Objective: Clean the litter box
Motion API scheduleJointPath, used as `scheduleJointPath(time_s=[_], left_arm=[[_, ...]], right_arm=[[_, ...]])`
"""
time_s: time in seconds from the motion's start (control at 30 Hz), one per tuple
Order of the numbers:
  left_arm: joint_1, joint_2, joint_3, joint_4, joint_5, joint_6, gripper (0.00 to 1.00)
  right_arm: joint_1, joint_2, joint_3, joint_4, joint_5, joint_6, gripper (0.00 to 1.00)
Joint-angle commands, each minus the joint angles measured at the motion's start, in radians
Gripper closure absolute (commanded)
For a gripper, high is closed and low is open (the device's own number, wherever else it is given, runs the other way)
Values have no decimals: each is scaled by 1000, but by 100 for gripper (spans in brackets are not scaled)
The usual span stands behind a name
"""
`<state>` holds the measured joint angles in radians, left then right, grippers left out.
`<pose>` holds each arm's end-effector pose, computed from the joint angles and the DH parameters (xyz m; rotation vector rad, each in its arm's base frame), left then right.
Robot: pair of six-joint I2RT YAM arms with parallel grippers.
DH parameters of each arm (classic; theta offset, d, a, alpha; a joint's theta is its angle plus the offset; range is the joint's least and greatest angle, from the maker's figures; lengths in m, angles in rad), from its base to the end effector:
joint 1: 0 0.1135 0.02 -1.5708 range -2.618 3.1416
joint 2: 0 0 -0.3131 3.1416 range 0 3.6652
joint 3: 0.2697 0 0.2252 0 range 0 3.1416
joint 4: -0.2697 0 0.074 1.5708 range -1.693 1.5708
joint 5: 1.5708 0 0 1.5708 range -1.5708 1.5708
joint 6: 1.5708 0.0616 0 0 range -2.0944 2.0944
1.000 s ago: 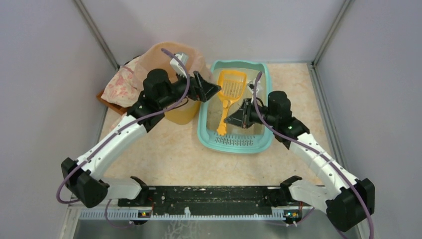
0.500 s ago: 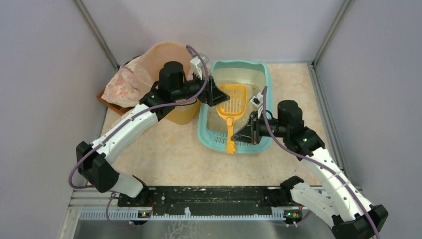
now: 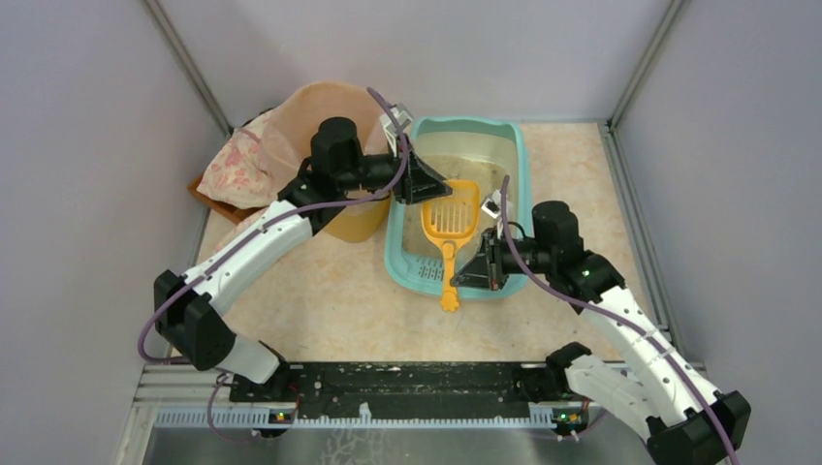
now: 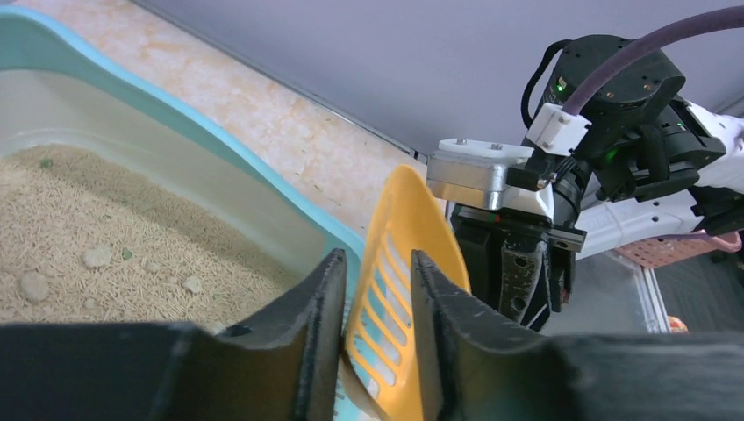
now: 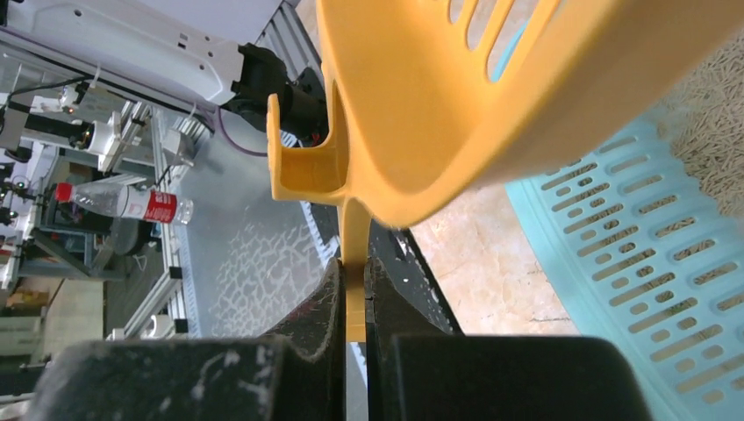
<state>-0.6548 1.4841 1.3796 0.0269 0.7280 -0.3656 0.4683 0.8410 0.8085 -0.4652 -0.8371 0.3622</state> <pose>0.2405 -0.2363 0.4532 0.8451 1.6094 -1.3446 0.0966 0.1001 0.3448 -0.6657 2.0663 1.3578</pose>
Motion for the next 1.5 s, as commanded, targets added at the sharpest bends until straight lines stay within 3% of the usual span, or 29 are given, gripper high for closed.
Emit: scheduleJointPath(time_s=[0.0,0.07,0.13,0.4,0.57,0.67,0.83,1.0,1.1,1.27,1.47], left_arm=[[-6,34,2,75,111,-3,71],[-7,36,-12,103,123,-16,88],[-8,38,-22,117,126,-20,99],[-8,22,-61,137,86,-25,100],[-8,-7,-84,137,25,-34,100],[-8,-30,-98,132,-30,-39,100],[-8,-67,-112,128,-100,-43,100],[-8,-102,-128,137,-170,-66,100],[-8,-127,-148,140,-270,-90,100],[-8,-129,-149,144,-366,-132,100],[-8,-123,-168,173,-459,-213,100]], right_arm=[[4,-9,-15,58,-19,8,100],[4,-10,-15,56,-14,8,100],[4,-14,-15,55,-10,7,100],[4,-23,-12,65,-3,11,100],[4,-62,-13,107,96,31,100],[4,-83,-9,123,156,45,84],[4,-118,-21,178,229,71,79],[4,-114,-6,184,290,73,59],[4,-139,11,165,402,77,48],[4,-253,32,152,676,86,43],[4,-366,41,180,789,114,43]])
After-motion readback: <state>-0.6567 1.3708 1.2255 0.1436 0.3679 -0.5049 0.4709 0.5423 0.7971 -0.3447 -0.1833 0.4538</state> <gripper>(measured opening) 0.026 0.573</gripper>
